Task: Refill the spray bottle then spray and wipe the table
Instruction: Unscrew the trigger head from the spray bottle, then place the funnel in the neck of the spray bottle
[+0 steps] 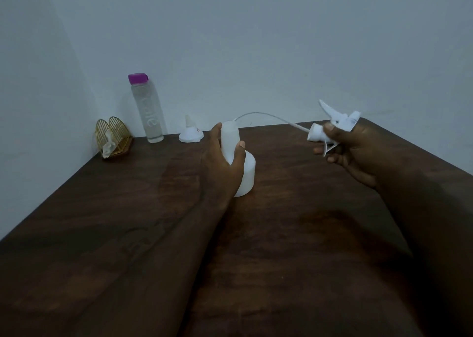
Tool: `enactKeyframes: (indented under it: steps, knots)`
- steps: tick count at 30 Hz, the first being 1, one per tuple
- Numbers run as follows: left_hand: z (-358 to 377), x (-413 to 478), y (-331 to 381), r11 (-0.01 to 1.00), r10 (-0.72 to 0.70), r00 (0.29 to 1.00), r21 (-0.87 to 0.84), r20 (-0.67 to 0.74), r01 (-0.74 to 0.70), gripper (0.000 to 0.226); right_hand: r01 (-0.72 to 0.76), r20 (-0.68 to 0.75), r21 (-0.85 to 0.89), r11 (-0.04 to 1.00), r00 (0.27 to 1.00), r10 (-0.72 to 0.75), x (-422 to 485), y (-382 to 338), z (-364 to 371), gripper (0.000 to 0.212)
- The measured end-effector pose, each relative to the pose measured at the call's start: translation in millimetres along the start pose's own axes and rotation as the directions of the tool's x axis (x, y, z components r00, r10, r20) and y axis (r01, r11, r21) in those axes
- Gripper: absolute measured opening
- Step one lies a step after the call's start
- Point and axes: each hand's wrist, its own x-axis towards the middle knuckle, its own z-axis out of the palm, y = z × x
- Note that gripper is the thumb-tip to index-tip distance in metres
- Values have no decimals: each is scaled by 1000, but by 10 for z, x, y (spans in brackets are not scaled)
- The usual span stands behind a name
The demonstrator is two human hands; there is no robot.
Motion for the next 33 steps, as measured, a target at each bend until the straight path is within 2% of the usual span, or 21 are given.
enactKeyframes:
  steps: [4,9,14,17,19,21,23,25,26,27,29,31,33]
  knots:
    - [-1,-8,-8,998,-43,999,-34,5,43,65,13,-72,140,990,997,-3,9,-55,-73,31]
    - [12,-18,-18,997,-68,997,-21,25,68,68,-16,-118,239,971,992,45,14,-59,-146,28]
    - [2,-16,-49,998,-57,998,-39,11,58,67,-9,-159,290,957,986,57,32,-64,-162,35]
    - [3,-17,-50,997,-48,999,-55,-15,47,69,72,-288,318,945,957,24,48,-76,-231,39]
    - [17,-16,-65,996,-54,998,-66,-24,52,71,156,-410,175,972,909,-72,41,-42,-255,36]
    - [24,-17,-73,997,-44,999,-68,-32,41,69,187,-456,-188,964,853,-254,27,67,-232,24]
    - [27,-12,-52,992,-44,998,-123,-50,38,64,137,-398,-560,817,821,-410,30,199,-194,14]
    - [11,16,-36,976,-91,992,-208,-89,71,60,127,-227,-817,562,825,-517,47,303,-170,12]
    - [-1,38,-35,962,-135,986,-249,-96,108,58,152,-121,-888,433,833,-540,64,335,-159,12]
    - [-14,60,-40,944,-189,978,-291,-89,156,57,180,-33,-921,347,848,-530,87,362,-150,12]
    - [-39,103,-70,895,-294,955,-363,-45,258,53,202,67,-944,262,892,-448,113,389,-128,12]
    - [-66,142,-101,819,-396,918,-444,20,363,42,239,172,-953,184,932,-320,118,400,-117,14]
    - [-93,175,-118,746,-473,879,-499,69,441,44,265,244,-957,115,955,-172,115,406,-108,16]
